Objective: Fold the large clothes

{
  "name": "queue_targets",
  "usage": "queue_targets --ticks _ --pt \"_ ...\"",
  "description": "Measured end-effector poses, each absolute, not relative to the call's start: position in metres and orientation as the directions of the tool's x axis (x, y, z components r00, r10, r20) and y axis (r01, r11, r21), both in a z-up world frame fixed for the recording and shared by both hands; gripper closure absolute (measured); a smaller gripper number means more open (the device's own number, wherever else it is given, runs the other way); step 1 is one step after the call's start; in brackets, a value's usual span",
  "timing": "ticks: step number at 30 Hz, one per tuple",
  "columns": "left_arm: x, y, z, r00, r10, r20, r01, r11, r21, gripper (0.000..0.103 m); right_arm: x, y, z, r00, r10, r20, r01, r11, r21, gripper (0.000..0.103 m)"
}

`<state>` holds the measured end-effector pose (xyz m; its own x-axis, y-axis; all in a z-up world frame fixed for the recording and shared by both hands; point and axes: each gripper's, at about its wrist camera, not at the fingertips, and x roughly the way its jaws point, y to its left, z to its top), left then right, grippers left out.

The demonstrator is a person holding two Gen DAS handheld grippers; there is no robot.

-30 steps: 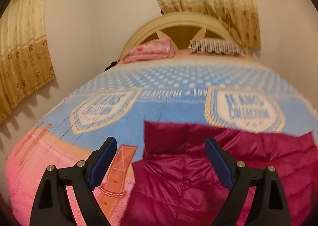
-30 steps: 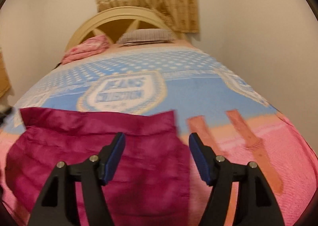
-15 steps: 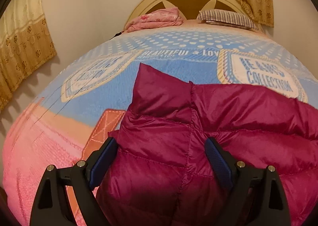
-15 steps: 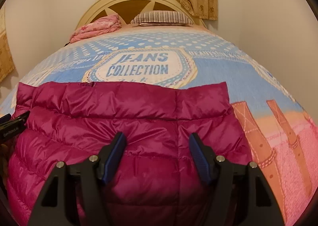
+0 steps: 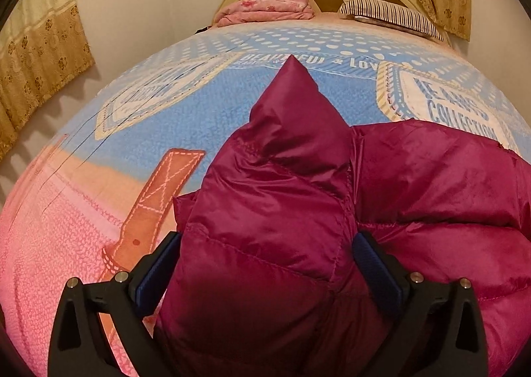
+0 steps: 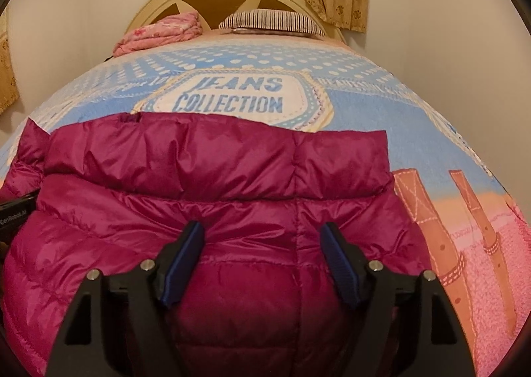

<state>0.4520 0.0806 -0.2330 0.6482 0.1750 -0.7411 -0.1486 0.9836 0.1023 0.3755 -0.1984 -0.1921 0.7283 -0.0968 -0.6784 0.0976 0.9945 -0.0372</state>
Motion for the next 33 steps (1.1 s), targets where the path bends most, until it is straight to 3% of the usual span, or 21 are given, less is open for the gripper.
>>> queue_targets --ticks 33 --pt "0.444 0.078 -0.222 0.643 0.207 -0.737 -0.155 0.978 0.140 0.001 0.386 -0.192 -0.203 0.657 -0.181 -0.731 0.127 0.983 -0.130 0.020"
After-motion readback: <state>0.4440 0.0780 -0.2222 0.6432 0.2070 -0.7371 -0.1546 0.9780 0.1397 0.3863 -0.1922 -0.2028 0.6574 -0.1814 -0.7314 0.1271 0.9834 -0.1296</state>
